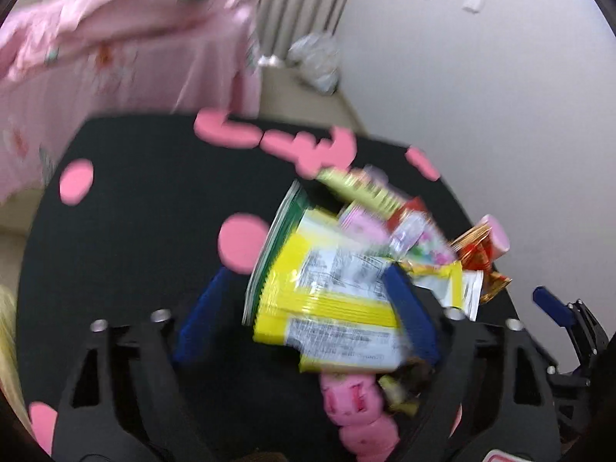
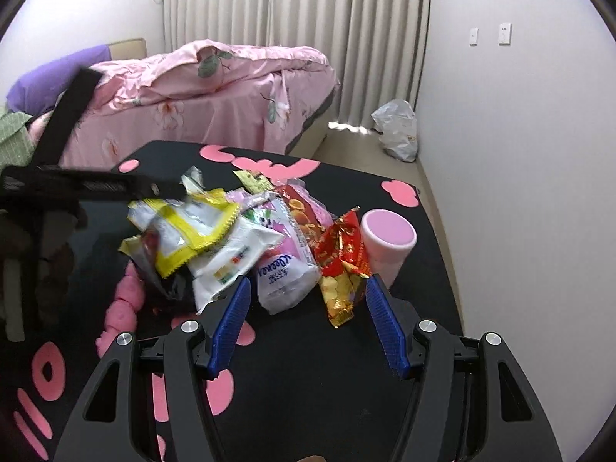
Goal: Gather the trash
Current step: 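Return both tools to the table over the remaining wrappers, then grasp the yellow snack wrapper with the left tool while the right tool grasps the milk carton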
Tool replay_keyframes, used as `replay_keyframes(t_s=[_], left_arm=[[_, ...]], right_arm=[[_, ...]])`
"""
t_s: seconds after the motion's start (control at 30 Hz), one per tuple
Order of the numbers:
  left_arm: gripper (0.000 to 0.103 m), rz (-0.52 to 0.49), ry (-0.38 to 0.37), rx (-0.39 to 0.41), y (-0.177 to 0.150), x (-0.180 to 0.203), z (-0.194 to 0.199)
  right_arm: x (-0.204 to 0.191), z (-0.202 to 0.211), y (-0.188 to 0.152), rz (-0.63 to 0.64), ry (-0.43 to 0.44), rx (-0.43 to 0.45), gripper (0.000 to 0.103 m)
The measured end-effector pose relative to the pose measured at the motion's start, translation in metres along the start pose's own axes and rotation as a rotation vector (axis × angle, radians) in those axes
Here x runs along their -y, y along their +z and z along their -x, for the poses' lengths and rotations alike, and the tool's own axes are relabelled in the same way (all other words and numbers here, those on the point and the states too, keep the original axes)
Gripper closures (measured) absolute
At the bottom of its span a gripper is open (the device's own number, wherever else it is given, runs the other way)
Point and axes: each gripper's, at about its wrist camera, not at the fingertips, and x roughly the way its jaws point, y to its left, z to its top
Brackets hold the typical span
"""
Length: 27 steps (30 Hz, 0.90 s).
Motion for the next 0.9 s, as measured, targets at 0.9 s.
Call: replay_keyframes(t_s=[0.9], left_arm=[[0.038,-0.113,-0.115,0.192,-0.061,-0.072,0.136]], right_arm=[[-0.065,-0.071,0.041,0.070,0.293,-0.177,0.048]])
